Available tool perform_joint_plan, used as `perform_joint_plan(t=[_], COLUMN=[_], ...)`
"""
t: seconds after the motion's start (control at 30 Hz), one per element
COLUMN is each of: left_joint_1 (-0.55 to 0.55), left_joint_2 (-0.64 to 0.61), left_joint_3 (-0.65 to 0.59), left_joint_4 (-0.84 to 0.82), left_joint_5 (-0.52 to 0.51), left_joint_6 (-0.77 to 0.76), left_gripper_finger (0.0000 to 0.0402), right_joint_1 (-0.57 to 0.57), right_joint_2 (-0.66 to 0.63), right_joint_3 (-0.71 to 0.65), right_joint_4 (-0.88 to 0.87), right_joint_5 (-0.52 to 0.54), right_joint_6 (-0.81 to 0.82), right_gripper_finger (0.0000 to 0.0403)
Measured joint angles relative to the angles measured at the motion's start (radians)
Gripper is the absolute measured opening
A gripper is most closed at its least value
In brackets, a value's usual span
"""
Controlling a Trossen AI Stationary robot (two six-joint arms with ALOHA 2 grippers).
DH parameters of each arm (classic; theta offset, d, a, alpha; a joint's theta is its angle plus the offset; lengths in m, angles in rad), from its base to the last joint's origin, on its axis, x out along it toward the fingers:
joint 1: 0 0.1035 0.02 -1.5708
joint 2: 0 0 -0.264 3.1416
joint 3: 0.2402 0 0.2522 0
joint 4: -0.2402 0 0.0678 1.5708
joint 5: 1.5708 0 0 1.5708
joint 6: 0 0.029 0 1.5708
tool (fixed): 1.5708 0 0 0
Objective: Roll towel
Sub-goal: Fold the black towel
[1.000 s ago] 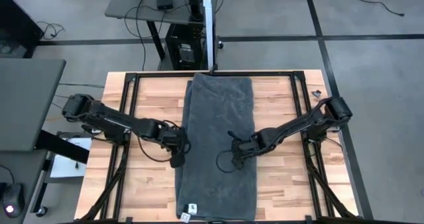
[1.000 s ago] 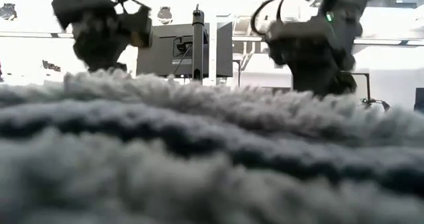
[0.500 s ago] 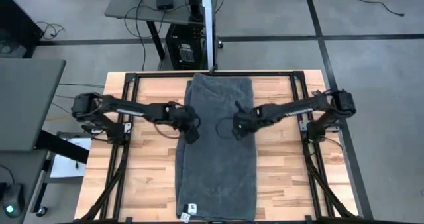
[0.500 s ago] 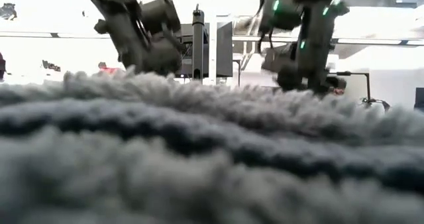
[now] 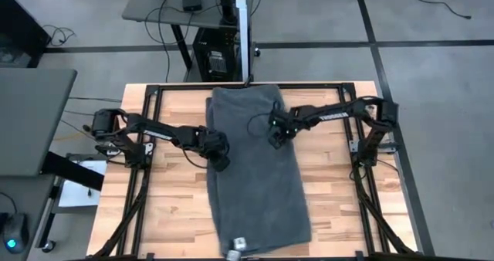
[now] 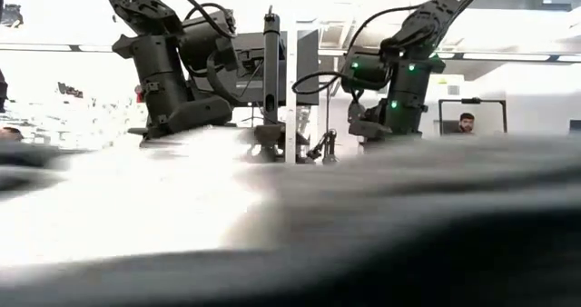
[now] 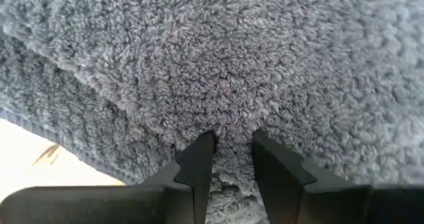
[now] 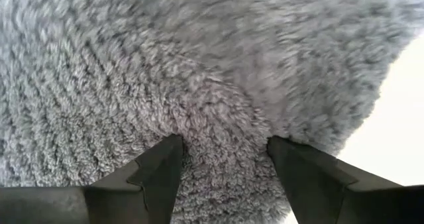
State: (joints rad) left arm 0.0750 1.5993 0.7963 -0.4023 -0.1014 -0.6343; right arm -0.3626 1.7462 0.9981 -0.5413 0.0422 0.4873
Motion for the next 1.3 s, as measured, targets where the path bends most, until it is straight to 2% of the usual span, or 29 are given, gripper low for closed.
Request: perform_joint_plan(t=[0.1, 0.2, 0.5, 0.6, 0.77, 0.9, 1.07, 1.2, 1.3], left_joint_1=[0.025, 0.05, 0.167, 0.212, 0.234, 0.181, 0.079, 0.035, 0.039], left_joint_2=[-0.022, -0.029, -0.023, -0.024, -0.05, -0.146, -0.326, -0.444, -0.496], left_joint_3=[-0.001, -0.003, -0.003, -0.002, -0.001, 0.013, 0.082, 0.098, 0.1], left_joint_4=[-0.039, -0.066, -0.058, -0.079, -0.129, -0.166, -0.206, -0.088, 0.065], left_joint_5=[-0.004, -0.006, -0.005, -0.005, 0.074, 0.108, 0.11, 0.117, 0.046], left_joint_6=[0.027, 0.066, 0.222, 0.271, 0.266, 0.225, 0.131, 0.113, 0.161], left_gripper_finger=[0.0091, 0.0091, 0.0091, 0.0091, 0.0091, 0.0091, 0.0091, 0.0091, 0.0091], right_joint_1=[-0.024, 0.003, 0.154, 0.207, 0.231, 0.233, 0.29, 0.326, 0.325], right_joint_2=[-0.016, -0.023, -0.023, -0.024, -0.033, -0.088, -0.235, -0.326, -0.359], right_joint_3=[0.008, 0.009, -0.018, -0.021, -0.02, 0.009, 0.052, 0.056, 0.056], right_joint_4=[-0.013, -0.016, -0.024, -0.017, -0.033, -0.068, -0.071, 0.013, 0.143], right_joint_5=[-0.062, -0.063, -0.063, -0.059, -0.04, -0.04, -0.041, -0.046, -0.042], right_joint_6=[-0.019, -0.017, 0.166, 0.183, 0.15, 0.074, 0.064, 0.058, 0.013], right_gripper_finger=[0.0221, 0.0221, 0.0221, 0.0221, 0.0221, 0.0221, 0.0221, 0.0221, 0.0221])
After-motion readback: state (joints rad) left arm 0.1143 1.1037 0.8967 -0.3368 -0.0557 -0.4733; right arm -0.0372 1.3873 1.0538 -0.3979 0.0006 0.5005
